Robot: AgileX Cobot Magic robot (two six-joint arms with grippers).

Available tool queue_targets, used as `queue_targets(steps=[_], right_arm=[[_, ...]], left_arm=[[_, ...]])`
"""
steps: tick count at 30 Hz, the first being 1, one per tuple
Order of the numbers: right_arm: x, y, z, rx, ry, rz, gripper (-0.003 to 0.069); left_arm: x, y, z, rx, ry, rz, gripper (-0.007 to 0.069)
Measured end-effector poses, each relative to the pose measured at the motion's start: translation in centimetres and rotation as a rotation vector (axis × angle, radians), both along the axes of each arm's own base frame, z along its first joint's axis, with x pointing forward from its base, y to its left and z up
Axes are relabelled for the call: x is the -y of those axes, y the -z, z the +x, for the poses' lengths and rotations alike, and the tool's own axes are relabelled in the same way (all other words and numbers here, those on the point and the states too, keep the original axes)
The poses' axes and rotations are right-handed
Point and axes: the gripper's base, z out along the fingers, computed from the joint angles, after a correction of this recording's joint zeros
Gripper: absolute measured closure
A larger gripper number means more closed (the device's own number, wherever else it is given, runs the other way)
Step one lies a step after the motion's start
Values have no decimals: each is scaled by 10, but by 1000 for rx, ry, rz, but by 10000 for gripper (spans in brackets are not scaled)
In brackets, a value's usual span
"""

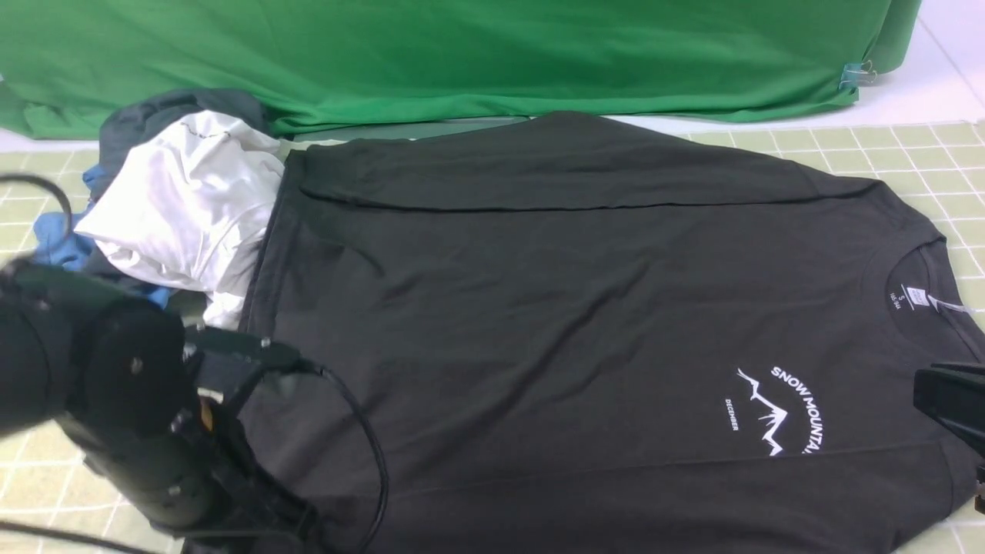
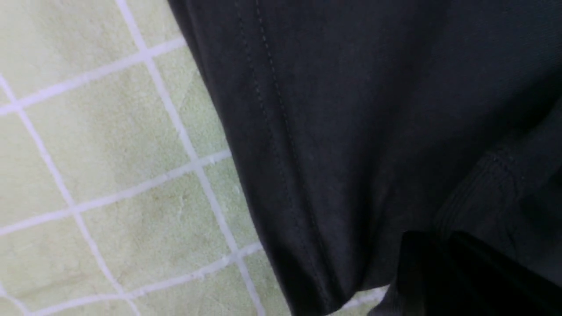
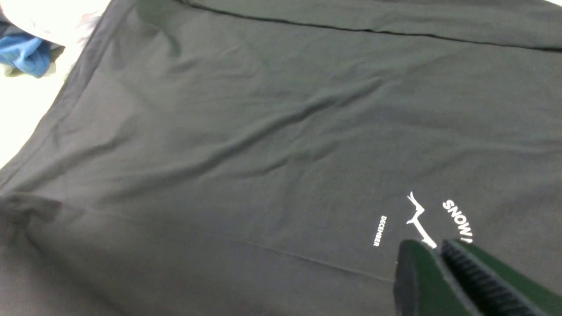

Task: Fold a long-sleeved shirt over a green coffee tablecloth.
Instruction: 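Fold the left side of the black T-shirt inward over its body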

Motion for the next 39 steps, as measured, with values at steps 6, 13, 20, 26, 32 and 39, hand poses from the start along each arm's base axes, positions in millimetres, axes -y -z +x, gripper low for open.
queue_targets(steps=[6, 13, 20, 26, 32, 39], right_arm=[[0, 0, 0, 2, 0, 1, 589], [0, 0, 0, 2, 0, 1, 587], [0, 0, 0, 2, 1, 3, 584], [0, 0, 0, 0, 1, 2, 578], [1, 3, -2, -32, 1, -16, 560], [1, 15, -2, -190, -1, -104, 474]], left_arm=[[4, -50, 23, 184, 22, -21, 610], [8, -96, 63, 363, 45, 14, 610], [-3, -100, 120, 393, -10, 51, 610], [-11, -90, 157, 385, -29, 74, 610], [-9, -74, 170, 353, 28, 99, 603], [-17, -74, 176, 405, -14, 188, 463]])
